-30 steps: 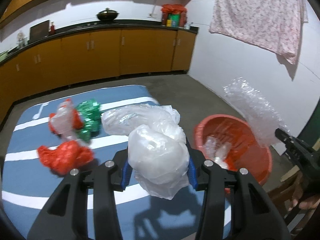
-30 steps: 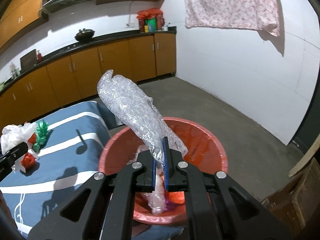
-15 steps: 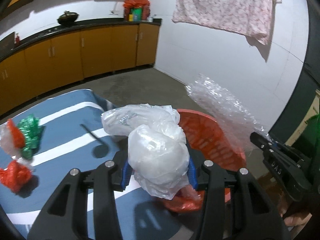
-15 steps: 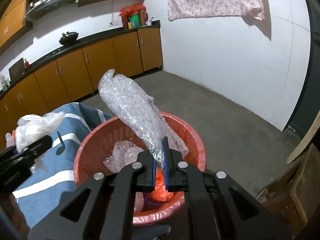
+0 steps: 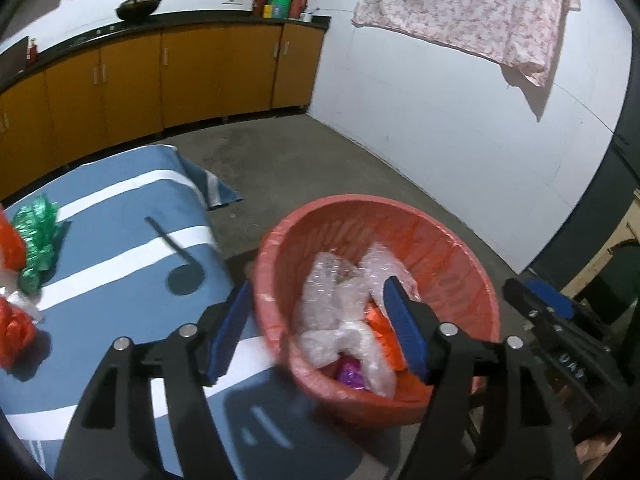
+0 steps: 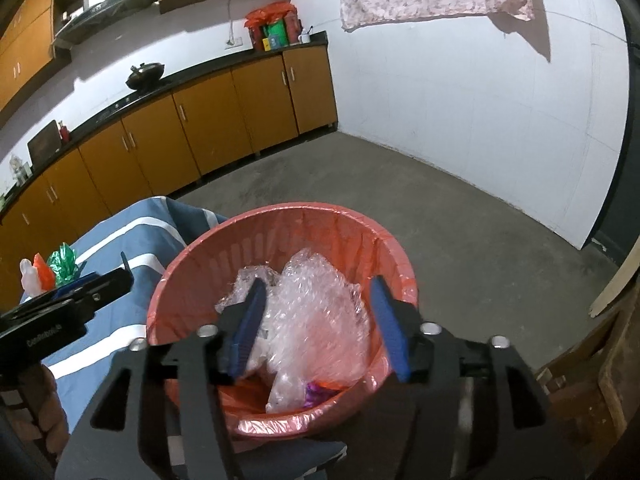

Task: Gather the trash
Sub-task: 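Carry both items over the basket and open both tools to drop them, then move both tools back over the table and grasp a red bag with the right tool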

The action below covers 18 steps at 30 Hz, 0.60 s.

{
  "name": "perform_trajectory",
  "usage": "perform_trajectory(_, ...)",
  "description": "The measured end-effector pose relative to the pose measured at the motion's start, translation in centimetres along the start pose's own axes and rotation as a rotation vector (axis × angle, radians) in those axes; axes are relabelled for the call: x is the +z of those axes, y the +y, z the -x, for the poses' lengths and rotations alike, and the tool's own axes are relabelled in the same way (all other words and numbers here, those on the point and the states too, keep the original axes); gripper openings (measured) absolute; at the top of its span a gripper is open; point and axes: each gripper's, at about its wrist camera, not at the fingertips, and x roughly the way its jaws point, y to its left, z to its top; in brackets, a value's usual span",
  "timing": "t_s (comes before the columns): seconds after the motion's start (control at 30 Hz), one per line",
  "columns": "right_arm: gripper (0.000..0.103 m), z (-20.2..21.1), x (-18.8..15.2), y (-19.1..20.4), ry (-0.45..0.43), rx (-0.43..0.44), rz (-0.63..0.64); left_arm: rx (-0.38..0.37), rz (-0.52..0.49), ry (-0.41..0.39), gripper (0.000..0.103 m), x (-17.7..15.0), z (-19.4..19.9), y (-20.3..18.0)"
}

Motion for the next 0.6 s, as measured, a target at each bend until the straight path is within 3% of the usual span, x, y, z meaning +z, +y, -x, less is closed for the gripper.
perform_trajectory(0.07,0.067,0.2,-0.1,0.1,-0.009,-0.011,0.008,0.041,0.001,-0.025,0.078,-0.4,1.1,0.9)
perform_trajectory(0.27,0.075,0.5,-0.3,1.9,-0.012,0.017,0.013,0.149,0.013,-0.059,0.081,-1.8,4.3,4.2)
perform_trajectory(0.4,0.076,0.8,-0.7,5.0,-0.009,0.057,0.074,0.230,0.043,-0.090,0.083,-2.9,7.1,7.2)
perform_trajectory(0.6,0.076,1.2,-1.6,12.9,0.012,0.198,0.211,0.387,0.121,-0.137,0.085,-5.3,12.1,13.6)
